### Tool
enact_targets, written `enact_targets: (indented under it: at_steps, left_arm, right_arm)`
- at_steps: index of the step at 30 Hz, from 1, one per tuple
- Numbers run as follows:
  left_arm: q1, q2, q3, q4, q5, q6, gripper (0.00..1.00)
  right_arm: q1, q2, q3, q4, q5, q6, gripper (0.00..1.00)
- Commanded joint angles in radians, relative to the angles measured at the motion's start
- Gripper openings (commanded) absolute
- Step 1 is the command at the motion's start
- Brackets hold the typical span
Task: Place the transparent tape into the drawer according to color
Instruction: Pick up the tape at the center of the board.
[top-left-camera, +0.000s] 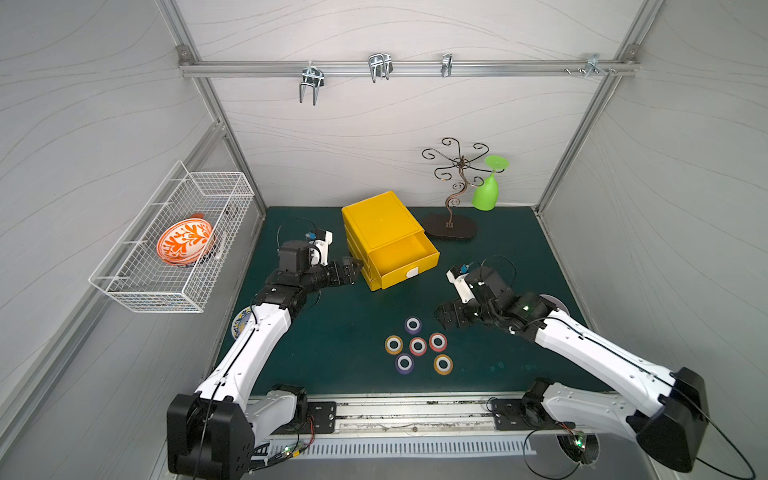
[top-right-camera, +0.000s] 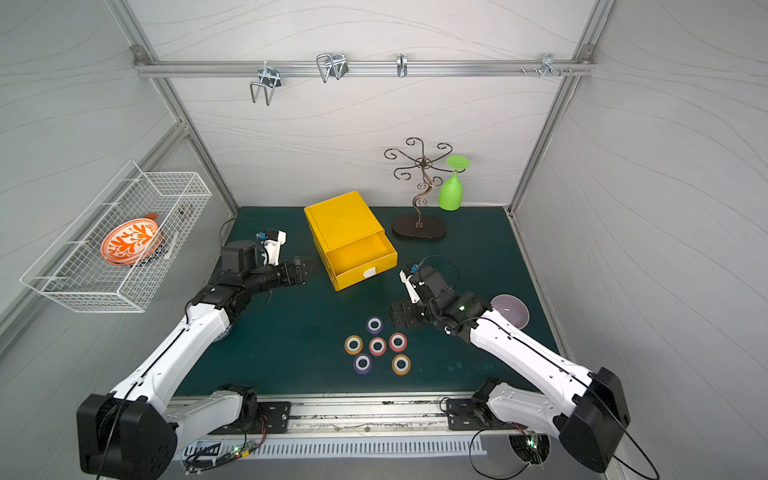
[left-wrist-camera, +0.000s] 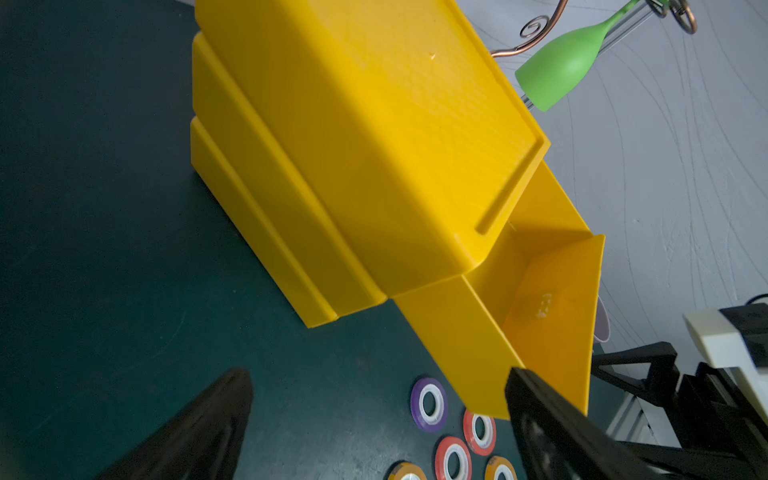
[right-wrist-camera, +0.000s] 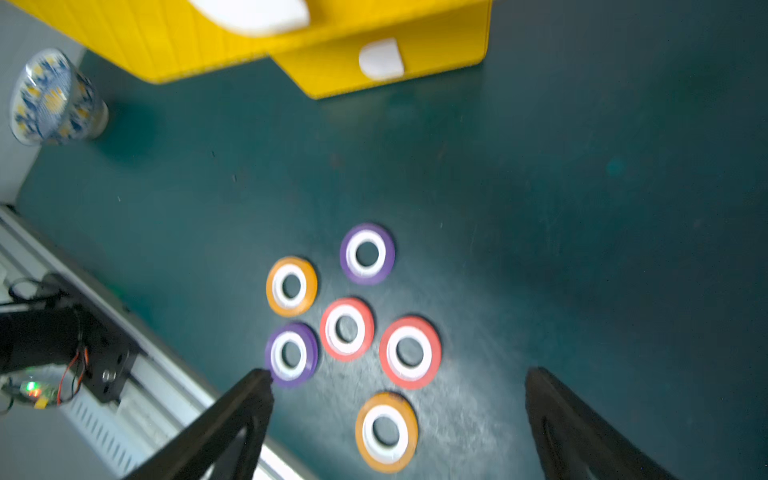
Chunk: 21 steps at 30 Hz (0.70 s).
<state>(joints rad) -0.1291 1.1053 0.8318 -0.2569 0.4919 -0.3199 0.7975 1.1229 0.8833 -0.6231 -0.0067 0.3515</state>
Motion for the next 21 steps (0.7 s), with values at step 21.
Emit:
enact_targets:
  at_steps: [21]
  left_arm:
    - [-0.043,-0.164,-0.189,-0.1,0.069,-0.165,0.93]
  right_arm:
    - [0.143,0.148,-0.167,-0.144,-0.002,0.237,0.71]
